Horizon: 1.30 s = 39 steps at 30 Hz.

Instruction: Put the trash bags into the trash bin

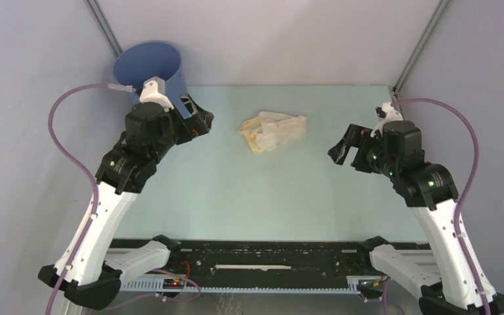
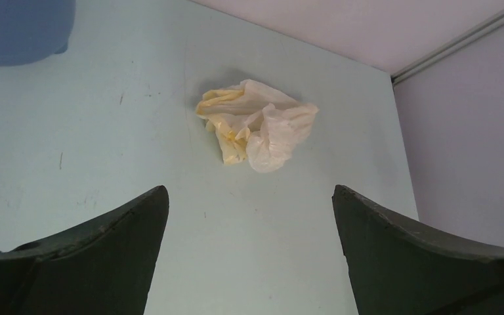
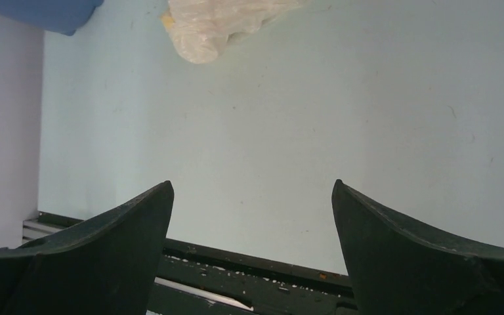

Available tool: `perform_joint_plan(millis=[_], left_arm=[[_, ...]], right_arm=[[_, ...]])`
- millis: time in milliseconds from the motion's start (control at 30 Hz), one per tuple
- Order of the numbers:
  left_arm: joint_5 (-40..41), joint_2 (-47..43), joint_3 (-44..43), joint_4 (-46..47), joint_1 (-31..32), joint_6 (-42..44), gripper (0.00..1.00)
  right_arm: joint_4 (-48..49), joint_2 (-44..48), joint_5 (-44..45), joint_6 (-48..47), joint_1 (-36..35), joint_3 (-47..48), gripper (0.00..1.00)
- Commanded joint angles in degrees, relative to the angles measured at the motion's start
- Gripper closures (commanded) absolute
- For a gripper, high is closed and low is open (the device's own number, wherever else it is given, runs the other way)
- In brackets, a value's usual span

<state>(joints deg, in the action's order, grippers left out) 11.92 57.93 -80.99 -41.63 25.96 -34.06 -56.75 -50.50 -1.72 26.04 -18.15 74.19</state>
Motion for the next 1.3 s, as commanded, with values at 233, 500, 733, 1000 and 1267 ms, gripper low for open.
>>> perform_joint_plan(millis=[233,500,733,1000,1267], left_arm=[[-3.19,1.22,1.97,2.16,1.13,-0.06,0.00],[-4.74,1.28,7.72,2.89,0.99,0.58,0.00],[-6.28,3.46,9.05,2.36,0.16,5.84,0.00],[-6.43,8.66,5.65,1.80,-2.70,12.13,0.00],[-1.79,11.36,2.13,1.10,-1.59,20.98,0.00]], right_arm=[[13.32,-14.02,-0.46,-1.54,-3.69,3.56,0.00],[21.50,-33.81,-6.85,-8.51,-4.50,8.10,0.00],[21.05,-51.09,-9.61,-11.72,-9.21,20.34,0.02],[21.33,-64.02,-2.12,4.85,-9.08,26.80,0.00],[22.10,-68.38,-3.65,4.31,-7.41,29.52,0.22]])
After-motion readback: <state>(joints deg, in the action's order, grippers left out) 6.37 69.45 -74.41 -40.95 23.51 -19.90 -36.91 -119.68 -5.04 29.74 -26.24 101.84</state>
